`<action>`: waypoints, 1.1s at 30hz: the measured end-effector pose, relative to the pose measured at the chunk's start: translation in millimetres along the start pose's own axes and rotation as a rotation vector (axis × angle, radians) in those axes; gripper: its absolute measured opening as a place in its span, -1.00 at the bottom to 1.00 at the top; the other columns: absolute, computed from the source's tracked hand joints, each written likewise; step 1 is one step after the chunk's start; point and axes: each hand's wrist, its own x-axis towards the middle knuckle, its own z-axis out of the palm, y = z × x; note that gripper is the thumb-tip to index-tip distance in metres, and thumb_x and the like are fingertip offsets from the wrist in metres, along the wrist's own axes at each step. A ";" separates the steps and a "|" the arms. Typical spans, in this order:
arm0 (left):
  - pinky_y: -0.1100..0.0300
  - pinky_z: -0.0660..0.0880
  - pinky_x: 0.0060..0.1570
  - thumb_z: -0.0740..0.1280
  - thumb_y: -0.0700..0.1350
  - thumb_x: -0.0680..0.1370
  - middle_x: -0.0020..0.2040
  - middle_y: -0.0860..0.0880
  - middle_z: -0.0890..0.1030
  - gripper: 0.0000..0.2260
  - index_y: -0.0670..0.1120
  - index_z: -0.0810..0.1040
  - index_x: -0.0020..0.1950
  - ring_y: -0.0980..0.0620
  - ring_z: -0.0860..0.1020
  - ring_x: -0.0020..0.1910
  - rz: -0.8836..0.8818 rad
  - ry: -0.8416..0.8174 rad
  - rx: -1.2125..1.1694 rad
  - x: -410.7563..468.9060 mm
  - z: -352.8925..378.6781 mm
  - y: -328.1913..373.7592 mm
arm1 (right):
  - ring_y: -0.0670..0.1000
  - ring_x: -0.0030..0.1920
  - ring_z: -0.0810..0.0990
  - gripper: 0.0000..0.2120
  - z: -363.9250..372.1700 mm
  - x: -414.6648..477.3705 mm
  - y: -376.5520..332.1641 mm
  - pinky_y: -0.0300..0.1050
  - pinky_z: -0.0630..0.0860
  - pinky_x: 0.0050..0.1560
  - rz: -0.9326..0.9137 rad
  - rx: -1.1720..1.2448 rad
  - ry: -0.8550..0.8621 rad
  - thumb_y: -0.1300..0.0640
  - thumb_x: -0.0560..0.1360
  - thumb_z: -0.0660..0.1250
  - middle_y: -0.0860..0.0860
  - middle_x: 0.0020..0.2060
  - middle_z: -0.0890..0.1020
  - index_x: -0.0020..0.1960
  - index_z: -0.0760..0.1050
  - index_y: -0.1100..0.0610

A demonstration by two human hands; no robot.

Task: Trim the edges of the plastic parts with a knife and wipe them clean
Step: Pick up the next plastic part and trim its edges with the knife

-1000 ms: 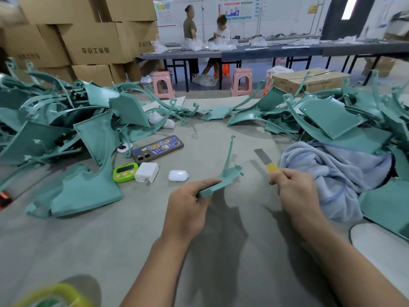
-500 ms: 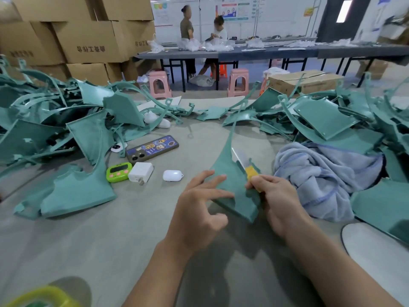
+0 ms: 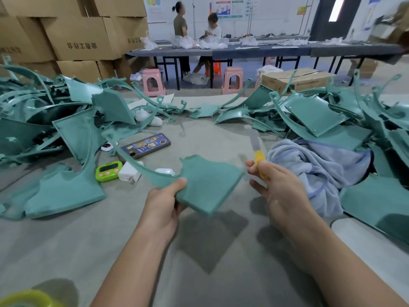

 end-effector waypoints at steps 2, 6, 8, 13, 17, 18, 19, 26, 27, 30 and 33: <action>0.20 0.62 -0.40 0.33 -0.34 0.58 -0.19 -0.07 0.74 -0.91 -0.23 0.62 0.02 0.05 0.70 -0.31 0.004 0.060 -0.138 0.7 -0.1 3.3 | 0.02 -0.09 0.62 -0.66 -2.7 -3.7 -1.2 -0.13 0.52 -0.04 -0.030 -0.018 -0.028 0.23 0.63 0.28 0.07 -0.13 0.74 -0.29 0.62 0.12; 0.35 0.34 -0.64 0.30 -0.29 0.57 -0.45 0.01 0.60 -0.92 -0.16 0.56 -0.07 0.13 0.49 -0.58 0.081 0.190 -0.144 -1.8 2.5 5.2 | -0.01 -0.33 0.43 -0.64 6.4 -18.2 3.9 -0.17 0.36 -0.24 -0.195 -0.281 -0.284 0.25 0.62 0.28 0.12 -0.34 0.65 -0.31 0.65 0.17; 0.38 0.28 -0.66 0.28 -0.28 0.58 -0.46 0.02 0.59 -0.91 -0.14 0.54 -0.09 0.14 0.46 -0.60 0.057 0.218 -0.180 -1.9 1.3 8.2 | -0.05 -0.36 0.40 -0.70 11.5 -24.4 7.1 -0.22 0.31 -0.30 -0.250 -0.409 -0.436 0.19 0.58 0.32 0.03 -0.39 0.61 -0.30 0.64 0.20; 0.40 0.20 -0.71 0.21 -0.29 0.60 -0.44 0.00 0.54 -0.86 -0.12 0.47 -0.10 0.19 0.36 -0.65 -0.045 0.151 -0.293 0.1 -2.2 13.2 | -0.12 -0.39 0.39 -0.76 20.1 -30.0 20.0 -0.21 0.31 -0.33 -0.218 -0.638 -0.538 0.09 0.54 0.36 -0.10 -0.45 0.56 -0.25 0.65 0.15; 0.41 0.19 -0.72 0.18 -0.30 0.61 -0.26 -0.05 0.52 -0.87 -0.11 0.45 -0.05 0.19 0.35 -0.66 -0.056 0.135 -0.300 5.6 -6.8 15.0 | -0.14 -0.50 0.40 -0.69 11.3 -13.9 23.6 -0.21 0.32 -0.40 -0.313 -0.806 0.119 0.14 0.57 0.38 -0.02 -0.45 0.63 -0.34 0.60 0.14; 0.41 0.19 -0.72 0.18 -0.30 0.61 -0.21 -0.06 0.53 -0.88 -0.12 0.45 -0.03 0.19 0.36 -0.65 -0.064 0.126 -0.307 6.7 -8.2 15.6 | -0.13 -0.49 0.40 -0.69 7.6 -12.8 21.7 -0.21 0.33 -0.40 -0.332 -0.741 0.148 0.17 0.57 0.38 0.00 -0.46 0.63 -0.35 0.60 0.14; 0.42 0.20 -0.72 0.18 -0.30 0.62 -0.19 -0.06 0.54 -0.88 -0.12 0.45 -0.02 0.19 0.37 -0.65 -0.073 0.117 -0.313 7.1 -8.8 16.3 | -0.12 -0.47 0.39 -0.72 7.3 -15.0 19.9 -0.18 0.34 -0.37 -0.336 -0.631 0.061 0.20 0.56 0.39 0.03 -0.46 0.63 -0.34 0.61 0.15; 0.44 0.17 -0.73 0.16 -0.28 0.63 -0.46 0.01 0.49 -0.83 -0.10 0.43 -0.11 0.22 0.28 -0.68 -0.154 0.050 -0.334 7.0 -8.1 15.9 | -0.07 -0.43 0.43 -0.77 30.1 -26.7 33.8 -0.10 0.37 -0.33 -0.254 -0.613 -0.166 0.13 0.54 0.41 0.02 -0.43 0.65 -0.29 0.65 0.11; 0.44 0.17 -0.73 0.16 -0.28 0.63 -0.43 0.00 0.51 -0.84 -0.10 0.44 -0.09 0.21 0.28 -0.68 -0.162 0.049 -0.334 7.0 -8.6 17.1 | -0.11 -0.46 0.43 -0.74 25.2 -22.5 33.1 -0.12 0.39 -0.33 -0.287 -0.675 0.011 0.15 0.55 0.40 -0.02 -0.45 0.64 -0.31 0.63 0.12; 0.44 0.16 -0.73 0.17 -0.28 0.63 -0.30 -0.03 0.54 -0.86 -0.11 0.45 -0.06 0.21 0.30 -0.67 -0.136 0.058 -0.325 7.1 -8.2 17.7 | -0.11 -0.46 0.43 -0.75 18.7 -28.4 34.5 -0.10 0.39 -0.36 -0.366 -0.635 0.010 0.15 0.55 0.39 -0.01 -0.45 0.62 -0.31 0.62 0.09; 0.42 0.19 -0.71 0.20 -0.29 0.62 -0.22 -0.04 0.53 -0.89 -0.13 0.47 0.08 0.20 0.37 -0.62 -0.069 0.074 -0.303 6.8 -3.3 14.3 | -0.04 -0.42 0.46 -0.78 32.5 -46.4 39.3 -0.07 0.39 -0.36 -0.263 -0.545 -0.380 0.00 0.50 0.36 0.06 -0.42 0.64 -0.24 0.65 0.08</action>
